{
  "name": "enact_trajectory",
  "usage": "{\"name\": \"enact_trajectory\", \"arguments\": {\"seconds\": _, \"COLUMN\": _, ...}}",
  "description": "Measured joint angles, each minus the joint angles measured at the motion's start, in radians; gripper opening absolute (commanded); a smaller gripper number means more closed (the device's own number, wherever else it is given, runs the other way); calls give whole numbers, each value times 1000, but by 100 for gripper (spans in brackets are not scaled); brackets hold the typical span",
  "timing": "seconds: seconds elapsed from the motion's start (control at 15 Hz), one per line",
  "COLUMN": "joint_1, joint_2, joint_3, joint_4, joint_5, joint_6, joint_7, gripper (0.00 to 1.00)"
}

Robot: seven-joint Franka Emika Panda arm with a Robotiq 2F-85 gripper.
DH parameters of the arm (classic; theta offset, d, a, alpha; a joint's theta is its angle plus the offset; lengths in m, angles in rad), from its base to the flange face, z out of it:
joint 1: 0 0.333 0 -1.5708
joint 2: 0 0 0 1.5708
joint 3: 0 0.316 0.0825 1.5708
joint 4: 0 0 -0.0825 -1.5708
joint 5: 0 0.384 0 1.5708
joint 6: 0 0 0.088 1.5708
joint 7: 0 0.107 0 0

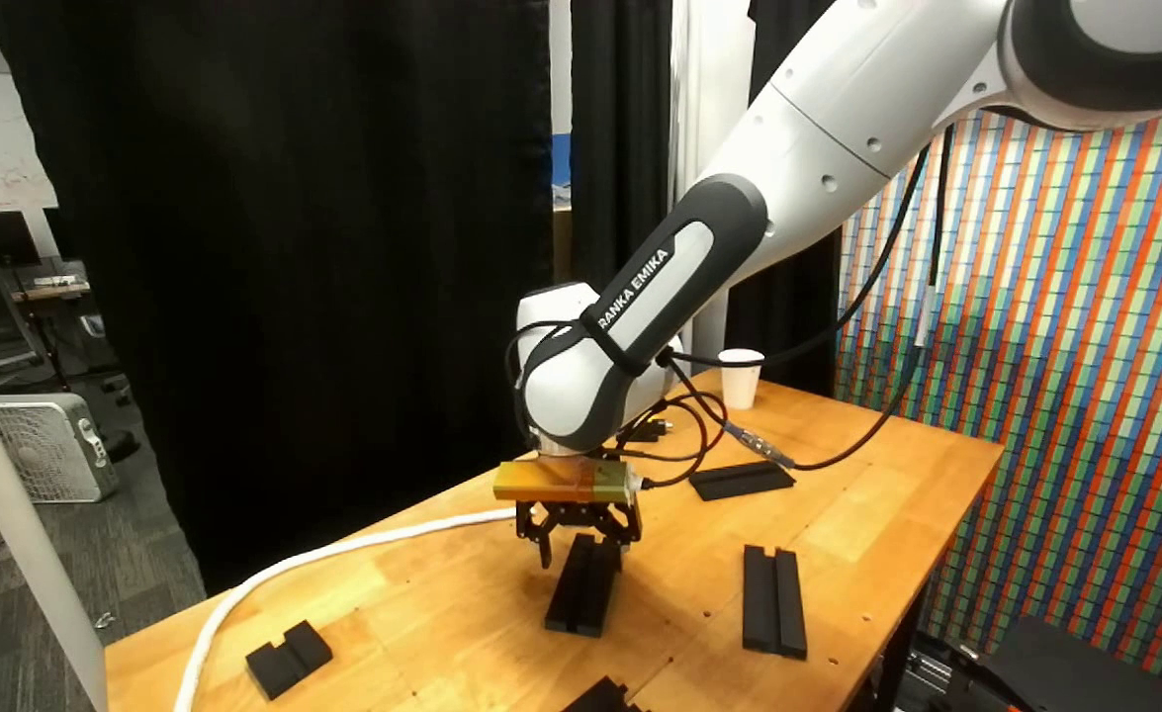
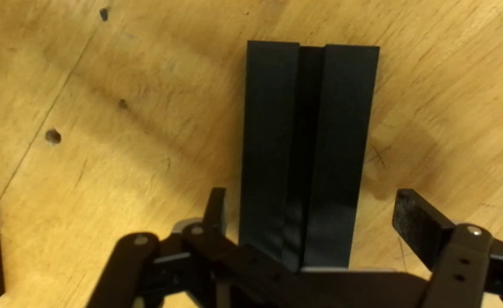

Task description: Connect the four black pieces together

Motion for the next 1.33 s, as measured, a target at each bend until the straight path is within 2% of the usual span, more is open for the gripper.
{"name": "enact_trajectory", "arguments": {"seconds": 0.47, "joint_1": -28, "joint_2": 32, "joint_3": -1, "joint_4": -22, "joint_5": 10, "joint_6": 89, "joint_7": -104, "gripper": 100}}
{"name": "enact_trajectory", "arguments": {"seconds": 0.53, "joint_1": -33, "joint_2": 40, "joint_3": -1, "joint_4": -22, "joint_5": 13, "joint_6": 103, "joint_7": -119, "gripper": 75}}
{"name": "enact_trajectory", "arguments": {"seconds": 0.6, "joint_1": -37, "joint_2": 45, "joint_3": -1, "joint_4": -22, "joint_5": 20, "joint_6": 114, "joint_7": -135, "gripper": 75}}
{"name": "enact_trajectory", "arguments": {"seconds": 0.67, "joint_1": -39, "joint_2": 46, "joint_3": 0, "joint_4": -22, "joint_5": 32, "joint_6": 120, "joint_7": -150, "gripper": 69}}
{"name": "enact_trajectory", "arguments": {"seconds": 0.8, "joint_1": -43, "joint_2": 43, "joint_3": 0, "joint_4": -20, "joint_5": 62, "joint_6": 127, "joint_7": -173, "gripper": 52}}
{"name": "enact_trajectory", "arguments": {"seconds": 0.87, "joint_1": -45, "joint_2": 43, "joint_3": 1, "joint_4": -17, "joint_5": 92, "joint_6": 130, "joint_7": -180, "gripper": 48}}
{"name": "enact_trajectory", "arguments": {"seconds": 1.07, "joint_1": -43, "joint_2": 49, "joint_3": 9, "joint_4": 7, "joint_5": 181, "joint_6": 132, "joint_7": -164, "gripper": 45}}
{"name": "enact_trajectory", "arguments": {"seconds": 1.33, "joint_1": -9, "joint_2": 91, "joint_3": 30, "joint_4": 66, "joint_5": 299, "joint_6": 151, "joint_7": -32, "gripper": 45}}
